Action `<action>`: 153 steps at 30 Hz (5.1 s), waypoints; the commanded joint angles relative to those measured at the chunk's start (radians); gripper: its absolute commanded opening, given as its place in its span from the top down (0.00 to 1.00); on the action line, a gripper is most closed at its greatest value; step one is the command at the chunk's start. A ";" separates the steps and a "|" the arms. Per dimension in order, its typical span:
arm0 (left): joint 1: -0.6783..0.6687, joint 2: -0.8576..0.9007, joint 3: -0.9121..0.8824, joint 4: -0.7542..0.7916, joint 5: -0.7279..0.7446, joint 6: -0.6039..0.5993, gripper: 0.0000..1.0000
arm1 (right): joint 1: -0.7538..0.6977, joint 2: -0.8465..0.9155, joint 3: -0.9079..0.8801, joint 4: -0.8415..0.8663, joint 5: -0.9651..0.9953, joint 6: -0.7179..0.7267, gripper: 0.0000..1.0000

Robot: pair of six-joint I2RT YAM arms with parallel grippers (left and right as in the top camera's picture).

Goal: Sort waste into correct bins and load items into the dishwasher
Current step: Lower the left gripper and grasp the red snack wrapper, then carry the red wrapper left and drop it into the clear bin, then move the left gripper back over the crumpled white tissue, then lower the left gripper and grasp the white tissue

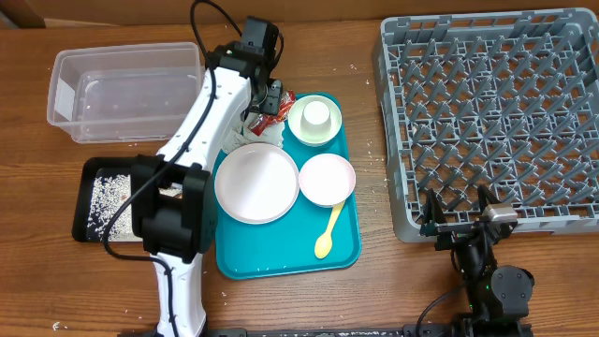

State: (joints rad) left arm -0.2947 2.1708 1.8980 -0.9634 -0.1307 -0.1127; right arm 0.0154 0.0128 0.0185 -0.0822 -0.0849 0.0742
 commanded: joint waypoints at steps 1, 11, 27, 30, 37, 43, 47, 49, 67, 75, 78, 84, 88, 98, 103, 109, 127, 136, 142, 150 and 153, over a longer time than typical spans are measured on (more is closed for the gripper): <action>-0.001 0.054 0.010 0.008 0.019 0.040 0.35 | 0.004 -0.008 -0.010 0.005 0.010 -0.003 0.00; -0.001 0.107 0.008 -0.001 0.020 0.039 0.47 | 0.004 -0.008 -0.010 0.005 0.010 -0.003 0.00; -0.001 0.113 -0.020 0.005 0.021 0.039 0.73 | 0.004 -0.008 -0.010 0.005 0.010 -0.003 0.00; -0.001 0.113 -0.020 0.005 0.027 0.039 0.84 | 0.004 -0.008 -0.010 0.005 0.010 -0.003 0.00; -0.002 0.084 0.013 -0.033 0.031 0.021 0.96 | 0.004 -0.008 -0.010 0.005 0.010 -0.003 0.00; -0.003 0.014 0.104 -0.124 0.061 0.000 0.96 | 0.004 -0.008 -0.010 0.005 0.010 -0.003 0.00; -0.003 -0.029 0.142 -0.174 0.124 0.000 0.96 | 0.004 -0.008 -0.010 0.005 0.010 -0.003 0.00; -0.003 -0.051 0.142 -0.188 0.151 0.000 0.96 | 0.004 -0.008 -0.010 0.005 0.010 -0.003 0.00; 0.185 -0.319 0.148 -0.195 -0.206 -0.399 0.96 | 0.004 -0.008 -0.010 0.005 0.009 -0.003 0.00; 0.366 -0.251 0.144 -0.177 -0.183 -0.475 0.71 | 0.004 -0.008 -0.010 0.005 0.009 -0.003 0.00; 0.406 -0.200 0.144 -0.185 -0.150 -0.475 0.65 | 0.004 -0.008 -0.010 0.005 0.010 -0.003 0.00; 0.434 -0.130 0.144 -0.196 -0.013 -0.474 0.14 | 0.004 -0.008 -0.010 0.005 0.010 -0.003 0.00; 0.421 -0.144 0.148 -0.182 0.123 -0.399 0.20 | 0.004 -0.008 -0.010 0.005 0.009 -0.003 0.00; 0.166 -0.158 0.140 -0.146 0.227 -0.106 0.19 | 0.004 -0.008 -0.010 0.005 0.010 -0.003 0.00; 0.049 -0.091 0.139 -0.148 0.011 -0.077 0.27 | 0.004 -0.008 -0.010 0.005 0.009 -0.003 0.00; 0.042 0.026 0.139 -0.119 -0.060 -0.044 0.39 | 0.004 -0.008 -0.010 0.005 0.010 -0.003 0.00; 0.057 0.173 0.139 0.019 0.020 0.148 0.37 | 0.004 -0.008 -0.010 0.005 0.009 -0.003 0.00; 0.056 0.212 0.139 0.024 0.087 0.204 0.37 | 0.004 -0.008 -0.010 0.005 0.009 -0.003 0.00; 0.060 0.246 0.139 0.030 0.087 0.202 0.43 | 0.004 -0.008 -0.010 0.005 0.009 -0.003 0.00; 0.058 0.239 0.176 0.014 0.087 0.191 0.75 | 0.004 -0.008 -0.010 0.005 0.009 -0.003 0.00; 0.057 0.239 0.240 -0.046 0.089 0.152 0.92 | 0.004 -0.008 -0.010 0.005 0.010 -0.003 0.00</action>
State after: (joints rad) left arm -0.2356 2.4119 2.0567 -0.9802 -0.0555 0.0765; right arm 0.0154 0.0128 0.0185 -0.0822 -0.0856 0.0738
